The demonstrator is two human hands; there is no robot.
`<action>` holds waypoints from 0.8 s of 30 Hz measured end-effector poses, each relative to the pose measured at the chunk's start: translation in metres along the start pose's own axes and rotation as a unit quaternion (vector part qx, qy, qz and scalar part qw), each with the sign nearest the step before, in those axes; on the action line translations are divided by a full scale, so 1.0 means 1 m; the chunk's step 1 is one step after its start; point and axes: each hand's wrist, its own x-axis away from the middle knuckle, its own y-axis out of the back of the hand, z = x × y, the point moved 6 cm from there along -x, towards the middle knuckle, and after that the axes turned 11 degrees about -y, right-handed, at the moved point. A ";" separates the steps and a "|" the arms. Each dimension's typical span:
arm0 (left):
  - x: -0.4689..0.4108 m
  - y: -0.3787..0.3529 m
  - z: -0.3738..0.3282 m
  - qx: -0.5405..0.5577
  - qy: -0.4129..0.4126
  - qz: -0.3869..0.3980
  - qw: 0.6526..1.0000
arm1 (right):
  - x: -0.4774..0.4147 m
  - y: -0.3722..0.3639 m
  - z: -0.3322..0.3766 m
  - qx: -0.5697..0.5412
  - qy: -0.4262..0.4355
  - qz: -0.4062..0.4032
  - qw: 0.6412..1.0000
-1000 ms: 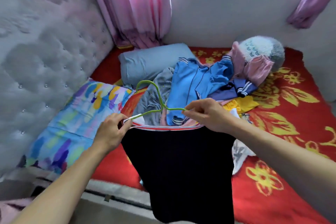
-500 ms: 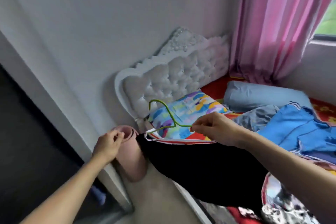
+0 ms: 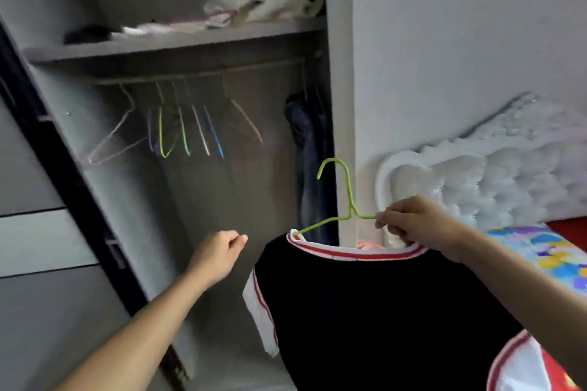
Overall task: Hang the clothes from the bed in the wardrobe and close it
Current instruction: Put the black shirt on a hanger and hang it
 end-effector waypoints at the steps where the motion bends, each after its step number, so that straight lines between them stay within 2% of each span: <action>1: -0.002 0.015 0.018 0.000 0.004 -0.001 1.000 | -0.014 -0.019 0.011 -0.007 -0.010 -0.005 1.000; 6: -0.022 0.067 0.074 0.002 0.015 0.020 1.000 | -0.070 -0.082 0.061 -0.046 -0.055 -0.039 0.997; 11: -0.048 0.076 0.094 -0.016 -0.008 0.038 0.999 | -0.121 -0.094 0.124 -0.071 -0.048 -0.103 0.991; 14: -0.069 0.077 0.099 -0.037 -0.028 0.034 0.998 | -0.163 -0.095 0.156 -0.125 -0.062 -0.118 0.983; 19: -0.135 0.096 0.109 -0.041 -0.052 0.000 0.998 | -0.234 -0.100 0.208 -0.200 -0.043 -0.139 0.969; 24: -0.216 0.128 0.116 -0.062 -0.081 -0.067 0.993 | -0.315 -0.096 0.265 -0.187 -0.006 -0.145 0.972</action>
